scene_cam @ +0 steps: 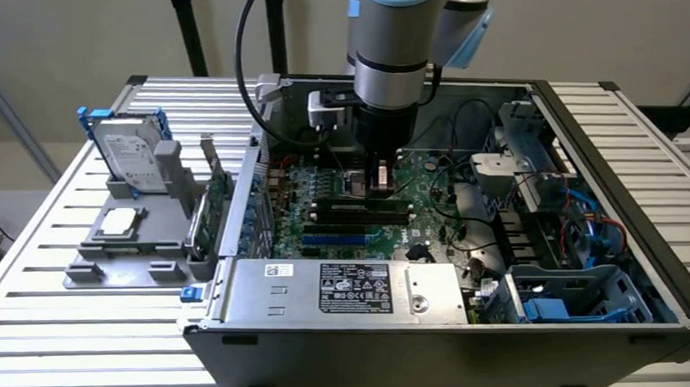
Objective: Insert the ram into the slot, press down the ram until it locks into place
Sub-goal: 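Insert the ram into the slot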
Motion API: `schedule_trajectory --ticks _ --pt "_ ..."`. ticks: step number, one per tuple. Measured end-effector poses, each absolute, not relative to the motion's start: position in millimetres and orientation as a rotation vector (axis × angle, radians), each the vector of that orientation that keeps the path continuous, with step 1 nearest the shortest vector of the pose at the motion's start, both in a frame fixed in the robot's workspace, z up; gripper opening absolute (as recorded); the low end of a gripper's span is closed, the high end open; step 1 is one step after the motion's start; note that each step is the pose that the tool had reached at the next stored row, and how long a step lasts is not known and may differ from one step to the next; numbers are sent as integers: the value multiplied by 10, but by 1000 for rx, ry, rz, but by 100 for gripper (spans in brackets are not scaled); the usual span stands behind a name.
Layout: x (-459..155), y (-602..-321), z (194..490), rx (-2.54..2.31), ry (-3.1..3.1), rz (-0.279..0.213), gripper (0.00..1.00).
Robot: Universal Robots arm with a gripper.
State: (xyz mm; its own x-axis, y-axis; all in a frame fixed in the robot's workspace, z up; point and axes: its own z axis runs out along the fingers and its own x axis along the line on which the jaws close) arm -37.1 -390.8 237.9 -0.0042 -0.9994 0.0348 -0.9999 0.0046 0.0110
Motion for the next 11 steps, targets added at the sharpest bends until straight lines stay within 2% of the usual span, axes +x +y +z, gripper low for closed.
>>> schedule_trajectory --ticks 11 --pt "-370 -3892 2335 2186 -2203 34 13"
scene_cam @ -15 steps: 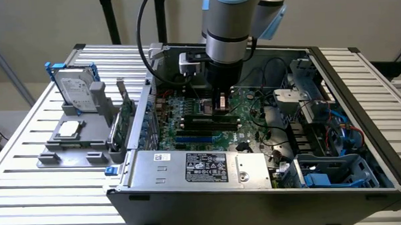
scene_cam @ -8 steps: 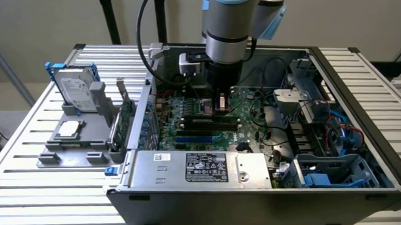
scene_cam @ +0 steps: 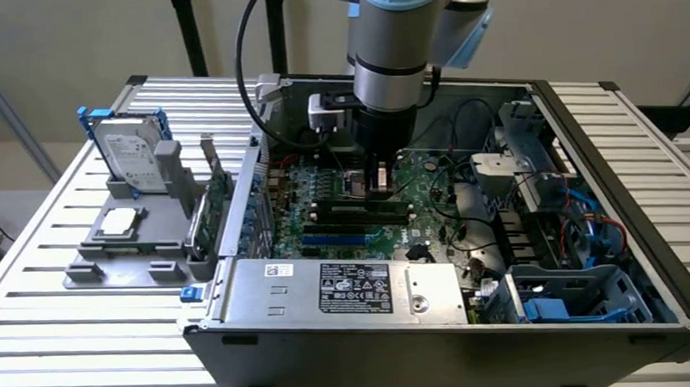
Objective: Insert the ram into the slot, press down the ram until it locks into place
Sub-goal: 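Insert the ram into the slot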
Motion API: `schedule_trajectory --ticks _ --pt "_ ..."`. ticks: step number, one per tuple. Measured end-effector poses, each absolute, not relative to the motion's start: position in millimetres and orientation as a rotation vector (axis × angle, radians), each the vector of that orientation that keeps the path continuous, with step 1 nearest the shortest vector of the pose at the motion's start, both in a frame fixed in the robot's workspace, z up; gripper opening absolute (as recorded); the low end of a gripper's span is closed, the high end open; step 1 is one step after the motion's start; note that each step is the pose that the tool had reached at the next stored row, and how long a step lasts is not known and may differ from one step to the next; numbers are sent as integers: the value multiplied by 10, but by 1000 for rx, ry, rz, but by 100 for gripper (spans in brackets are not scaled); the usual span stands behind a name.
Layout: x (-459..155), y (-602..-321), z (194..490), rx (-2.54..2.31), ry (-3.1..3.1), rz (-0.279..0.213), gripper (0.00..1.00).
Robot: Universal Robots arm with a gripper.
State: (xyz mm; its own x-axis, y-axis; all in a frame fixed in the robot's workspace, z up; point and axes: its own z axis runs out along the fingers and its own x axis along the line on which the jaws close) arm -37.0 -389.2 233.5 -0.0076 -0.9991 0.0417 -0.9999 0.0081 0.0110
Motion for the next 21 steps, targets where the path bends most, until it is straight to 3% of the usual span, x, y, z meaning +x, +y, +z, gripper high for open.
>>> schedule_trajectory --ticks 21 --pt "-353 -3891 2310 2178 -2204 42 13"
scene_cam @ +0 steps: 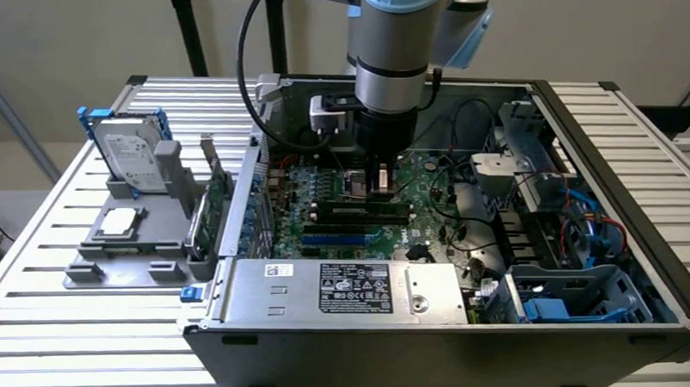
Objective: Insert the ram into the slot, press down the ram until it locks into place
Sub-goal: 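Insert the ram into the slot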
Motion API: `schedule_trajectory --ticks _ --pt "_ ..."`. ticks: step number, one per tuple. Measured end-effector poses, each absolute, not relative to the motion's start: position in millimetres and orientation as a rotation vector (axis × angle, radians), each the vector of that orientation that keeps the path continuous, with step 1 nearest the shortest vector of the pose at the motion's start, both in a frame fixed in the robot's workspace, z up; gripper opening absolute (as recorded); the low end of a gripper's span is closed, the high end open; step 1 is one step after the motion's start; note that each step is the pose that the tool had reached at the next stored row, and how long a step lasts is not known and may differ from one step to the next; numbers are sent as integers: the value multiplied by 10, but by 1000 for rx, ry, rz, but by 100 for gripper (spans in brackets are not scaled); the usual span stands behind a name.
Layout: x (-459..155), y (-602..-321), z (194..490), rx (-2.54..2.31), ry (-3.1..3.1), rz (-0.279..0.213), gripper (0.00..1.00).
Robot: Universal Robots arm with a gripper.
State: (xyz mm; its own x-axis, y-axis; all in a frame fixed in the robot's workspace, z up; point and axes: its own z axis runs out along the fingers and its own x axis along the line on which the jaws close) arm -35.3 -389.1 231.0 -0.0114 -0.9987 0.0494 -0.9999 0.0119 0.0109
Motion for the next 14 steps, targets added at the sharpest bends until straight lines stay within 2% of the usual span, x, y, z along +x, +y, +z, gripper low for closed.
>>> schedule_trajectory --ticks 14 --pt "-353 -3901 2308 2176 -2201 48 13"
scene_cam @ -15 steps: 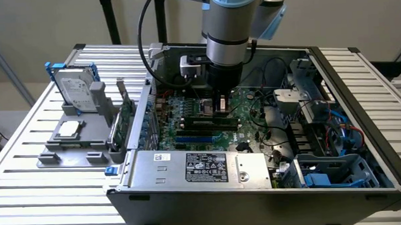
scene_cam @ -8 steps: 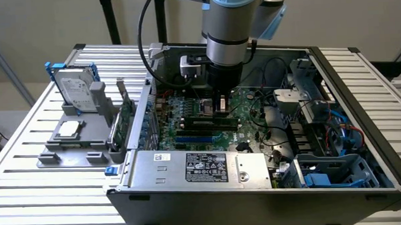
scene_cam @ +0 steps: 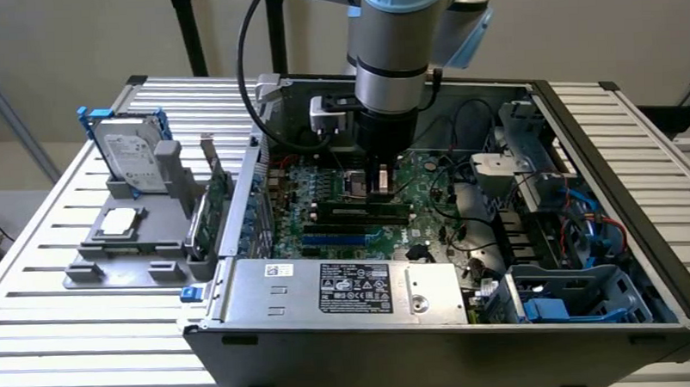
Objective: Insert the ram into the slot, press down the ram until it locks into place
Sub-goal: 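Insert the ram into the slot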
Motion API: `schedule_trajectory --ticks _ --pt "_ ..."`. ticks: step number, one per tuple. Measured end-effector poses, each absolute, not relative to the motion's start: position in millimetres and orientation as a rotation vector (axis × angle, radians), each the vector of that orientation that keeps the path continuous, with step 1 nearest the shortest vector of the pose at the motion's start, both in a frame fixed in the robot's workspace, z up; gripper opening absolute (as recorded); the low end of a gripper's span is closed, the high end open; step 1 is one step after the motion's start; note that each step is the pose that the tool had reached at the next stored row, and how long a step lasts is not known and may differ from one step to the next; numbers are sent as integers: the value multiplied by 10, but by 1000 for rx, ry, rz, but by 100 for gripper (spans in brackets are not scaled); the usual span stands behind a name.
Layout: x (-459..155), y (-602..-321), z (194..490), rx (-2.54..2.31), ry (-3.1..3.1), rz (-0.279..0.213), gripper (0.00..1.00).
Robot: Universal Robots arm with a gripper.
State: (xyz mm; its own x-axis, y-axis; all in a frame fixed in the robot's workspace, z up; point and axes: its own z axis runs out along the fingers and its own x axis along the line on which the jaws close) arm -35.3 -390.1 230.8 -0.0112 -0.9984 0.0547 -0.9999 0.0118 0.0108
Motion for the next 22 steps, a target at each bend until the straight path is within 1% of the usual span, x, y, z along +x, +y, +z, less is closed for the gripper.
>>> schedule_trajectory --ticks 22 --pt "-359 -3889 2296 2196 -2181 48 13"
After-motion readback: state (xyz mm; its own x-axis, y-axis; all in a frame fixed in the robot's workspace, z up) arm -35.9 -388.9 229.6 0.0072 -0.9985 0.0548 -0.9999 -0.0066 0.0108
